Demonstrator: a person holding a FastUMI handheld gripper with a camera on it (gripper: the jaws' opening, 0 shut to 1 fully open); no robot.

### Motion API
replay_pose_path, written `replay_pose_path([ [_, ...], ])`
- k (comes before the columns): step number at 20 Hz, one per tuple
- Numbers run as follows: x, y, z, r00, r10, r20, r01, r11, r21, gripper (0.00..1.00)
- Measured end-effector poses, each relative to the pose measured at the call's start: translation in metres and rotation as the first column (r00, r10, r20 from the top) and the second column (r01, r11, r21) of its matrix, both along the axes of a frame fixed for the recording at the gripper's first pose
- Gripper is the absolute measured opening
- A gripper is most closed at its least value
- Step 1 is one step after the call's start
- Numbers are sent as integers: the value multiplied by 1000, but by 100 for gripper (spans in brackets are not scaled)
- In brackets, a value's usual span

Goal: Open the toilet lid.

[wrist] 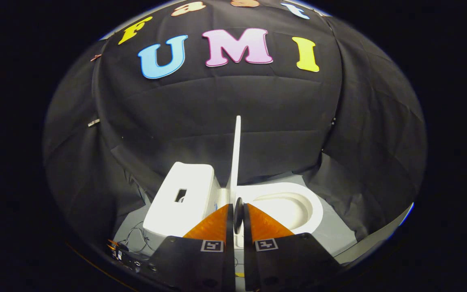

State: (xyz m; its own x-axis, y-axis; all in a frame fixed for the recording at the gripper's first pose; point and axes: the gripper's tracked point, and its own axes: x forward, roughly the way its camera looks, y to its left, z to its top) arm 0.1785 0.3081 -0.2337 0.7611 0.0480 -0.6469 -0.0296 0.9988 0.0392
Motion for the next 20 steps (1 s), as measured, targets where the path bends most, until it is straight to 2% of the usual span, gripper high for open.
replay_pose_path([
  [4,1,31,2,1000,19,3,-19,999,-37,14],
  [15,-24,141,-13,985,170,-5,-170,978,-119,19],
  [20,-27,149,-13,976,214,33,-196,939,-282,19],
])
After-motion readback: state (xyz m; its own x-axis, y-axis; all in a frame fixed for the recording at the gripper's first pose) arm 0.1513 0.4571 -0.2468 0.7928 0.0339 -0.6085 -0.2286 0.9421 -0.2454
